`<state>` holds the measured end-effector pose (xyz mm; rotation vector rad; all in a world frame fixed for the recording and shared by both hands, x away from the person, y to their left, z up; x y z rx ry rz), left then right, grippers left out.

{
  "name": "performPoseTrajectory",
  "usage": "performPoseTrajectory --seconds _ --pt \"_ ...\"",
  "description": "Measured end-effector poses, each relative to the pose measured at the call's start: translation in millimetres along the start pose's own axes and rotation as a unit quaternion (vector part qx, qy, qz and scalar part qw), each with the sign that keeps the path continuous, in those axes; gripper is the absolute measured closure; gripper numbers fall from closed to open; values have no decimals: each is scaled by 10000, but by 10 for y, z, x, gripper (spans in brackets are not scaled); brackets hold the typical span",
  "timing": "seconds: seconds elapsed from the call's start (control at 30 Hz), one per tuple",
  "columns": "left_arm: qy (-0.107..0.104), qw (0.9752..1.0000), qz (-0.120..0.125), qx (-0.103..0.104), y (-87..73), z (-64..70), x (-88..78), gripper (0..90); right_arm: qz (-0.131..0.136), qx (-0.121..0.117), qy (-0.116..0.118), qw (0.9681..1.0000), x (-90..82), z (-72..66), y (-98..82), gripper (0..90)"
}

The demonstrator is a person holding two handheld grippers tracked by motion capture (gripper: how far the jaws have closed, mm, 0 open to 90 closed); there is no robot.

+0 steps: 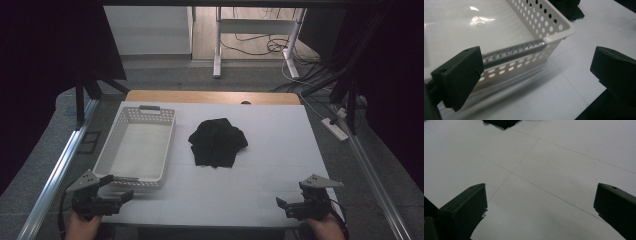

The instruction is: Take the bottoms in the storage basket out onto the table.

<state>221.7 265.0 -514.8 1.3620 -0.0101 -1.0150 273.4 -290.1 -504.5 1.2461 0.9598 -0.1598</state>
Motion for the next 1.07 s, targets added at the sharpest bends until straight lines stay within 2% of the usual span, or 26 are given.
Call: performPoseTrajectory --seconds 0.27,0.6,0.93,1.07 --pt "90 9998 -152 -33 -99 -35 -19 0 7 -2 -5 10000 1 -2 0 0" --pt "208 9996 -163 -70 -129 -64 -66 0 9 -8 -6 10000 0 -3 1 0" --pt "327 9980 -536 117 -156 -36 -42 0 11 -5 -18 10000 -2 -6 4 0" --pt "320 9977 -584 96 -150 -35 -27 0 5 -22 -24 10000 0 -6 2 0"
Point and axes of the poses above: each handheld gripper's, and its own axes: x roughly forward along the jaws, y roughly out of its top, z roughly to its right, the point moved 4 cm from there along x, roughly forward along the jaws, and after that the axes turned 4 degrees about -y, right-handed, at the moved point
